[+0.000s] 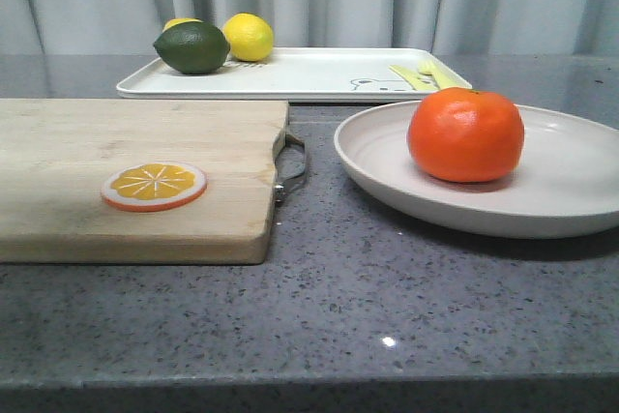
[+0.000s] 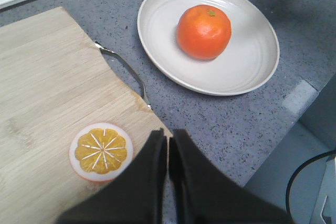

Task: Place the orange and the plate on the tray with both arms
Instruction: 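Move the right gripper to the plate rim farthest from the board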

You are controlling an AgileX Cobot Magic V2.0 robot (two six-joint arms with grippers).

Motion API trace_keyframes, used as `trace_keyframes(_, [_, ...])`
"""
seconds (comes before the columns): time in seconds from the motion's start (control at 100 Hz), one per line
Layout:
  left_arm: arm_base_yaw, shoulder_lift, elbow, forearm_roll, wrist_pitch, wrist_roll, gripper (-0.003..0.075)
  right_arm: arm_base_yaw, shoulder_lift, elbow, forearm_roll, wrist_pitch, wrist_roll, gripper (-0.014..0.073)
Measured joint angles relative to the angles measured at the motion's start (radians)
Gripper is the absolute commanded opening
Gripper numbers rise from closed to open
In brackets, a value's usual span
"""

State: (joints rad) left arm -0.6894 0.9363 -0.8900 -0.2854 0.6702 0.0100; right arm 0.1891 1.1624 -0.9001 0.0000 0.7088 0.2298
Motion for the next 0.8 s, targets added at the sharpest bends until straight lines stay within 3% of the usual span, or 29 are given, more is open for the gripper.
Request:
trace_keyframes(0.59, [0.008, -0.029, 0.017, -0.004, -0.007, -0.010, -0.0002, 0.000, 0.262, -0.088, 0.063, 0.084, 0.000, 0.0374])
trace_keyframes(0.67, [0.008, -0.029, 0.017, -0.004, -0.007, -0.010, -0.0002, 0.000, 0.274, -0.088, 0.064, 0.084, 0.000, 0.0321])
trace_keyframes(0.8, [0.008, -0.029, 0.017, -0.004, -0.009, -0.010, -0.0002, 0.000, 0.278, -0.088, 0.066, 0.084, 0.000, 0.0162])
